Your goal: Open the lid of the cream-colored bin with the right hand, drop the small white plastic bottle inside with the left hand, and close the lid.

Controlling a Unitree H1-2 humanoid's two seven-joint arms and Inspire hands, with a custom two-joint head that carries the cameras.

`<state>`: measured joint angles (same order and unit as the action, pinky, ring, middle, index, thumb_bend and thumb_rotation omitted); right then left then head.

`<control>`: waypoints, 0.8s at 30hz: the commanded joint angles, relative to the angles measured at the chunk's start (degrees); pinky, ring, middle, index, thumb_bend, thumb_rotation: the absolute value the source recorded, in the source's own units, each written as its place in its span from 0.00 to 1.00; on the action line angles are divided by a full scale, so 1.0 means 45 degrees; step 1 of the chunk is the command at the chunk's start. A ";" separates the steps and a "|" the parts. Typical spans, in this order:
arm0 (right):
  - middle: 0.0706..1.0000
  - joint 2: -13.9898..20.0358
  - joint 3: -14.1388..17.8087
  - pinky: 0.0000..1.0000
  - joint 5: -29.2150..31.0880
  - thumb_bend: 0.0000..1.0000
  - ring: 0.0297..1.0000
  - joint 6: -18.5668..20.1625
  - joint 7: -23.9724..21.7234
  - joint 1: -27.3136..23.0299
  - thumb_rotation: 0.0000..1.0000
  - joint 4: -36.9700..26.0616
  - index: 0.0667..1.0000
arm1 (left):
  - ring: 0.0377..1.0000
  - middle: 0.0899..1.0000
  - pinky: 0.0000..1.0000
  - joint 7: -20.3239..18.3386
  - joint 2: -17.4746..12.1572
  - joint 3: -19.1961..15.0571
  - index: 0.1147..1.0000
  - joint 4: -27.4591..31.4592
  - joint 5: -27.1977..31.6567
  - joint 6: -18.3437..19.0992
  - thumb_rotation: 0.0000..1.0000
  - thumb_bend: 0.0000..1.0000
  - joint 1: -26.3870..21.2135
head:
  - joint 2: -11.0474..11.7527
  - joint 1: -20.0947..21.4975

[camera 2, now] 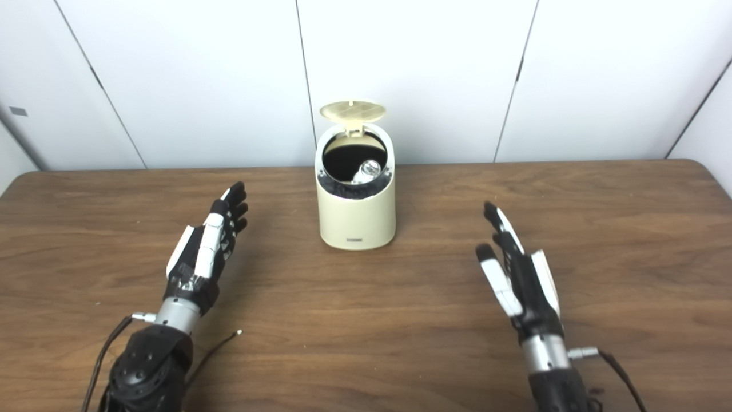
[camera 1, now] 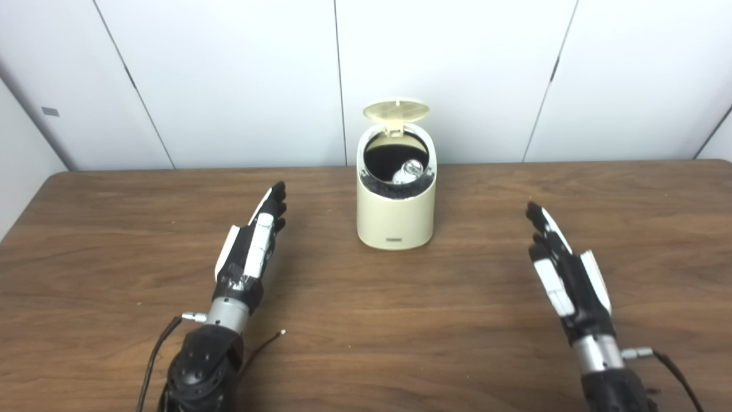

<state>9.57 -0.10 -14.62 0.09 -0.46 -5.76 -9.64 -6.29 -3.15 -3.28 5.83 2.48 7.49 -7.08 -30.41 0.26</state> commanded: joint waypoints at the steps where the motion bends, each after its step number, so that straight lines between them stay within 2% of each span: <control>1: 0.94 0.0400 -0.0115 0.95 -0.0427 0.64 0.96 0.0114 -0.0220 -0.1145 1.00 -0.0528 0.94 | 1.00 1.00 1.00 0.0212 0.0065 0.0032 1.00 -0.0005 0.0008 -0.0717 1.00 0.67 -0.0062 | -0.0009 0.0022; 7: 0.95 0.0940 -0.0672 0.92 -0.1238 0.61 0.95 0.2158 -0.1166 -0.3247 1.00 -0.1007 0.92 | 1.00 1.00 1.00 0.0480 0.0274 0.0165 1.00 -0.0395 -0.0236 -0.1122 1.00 0.64 0.0341 | -0.0074 0.0087; 14: 0.96 0.1377 -0.1475 0.95 -0.2237 0.59 0.98 0.3467 -0.2092 -0.5520 1.00 -0.0389 0.91 | 1.00 1.00 1.00 0.0915 0.0604 0.0183 1.00 -0.0711 -0.0249 -0.1413 1.00 0.63 0.0538 | -0.0136 0.0091; 20: 0.96 0.1399 -0.1932 0.93 -0.2300 0.60 0.97 0.3260 -0.2383 -0.7031 1.00 0.0951 0.90 | 1.00 1.00 1.00 0.1296 0.0747 0.0128 1.00 -0.0879 -0.0306 -0.1420 1.00 0.64 0.0589 | -0.0122 0.0176; 24: 0.95 0.1435 -0.2523 0.93 -0.2949 0.59 0.98 0.3245 -0.2502 -0.7970 1.00 0.1744 0.88 | 1.00 1.00 1.00 0.1455 0.0816 0.0159 1.00 -0.1026 -0.0322 -0.1473 1.00 0.65 0.0661 | -0.0057 0.0190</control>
<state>15.41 -11.14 -26.57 15.69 -11.92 -36.94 -0.98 -0.24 0.25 -2.64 1.72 1.20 1.17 -4.10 -30.59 1.05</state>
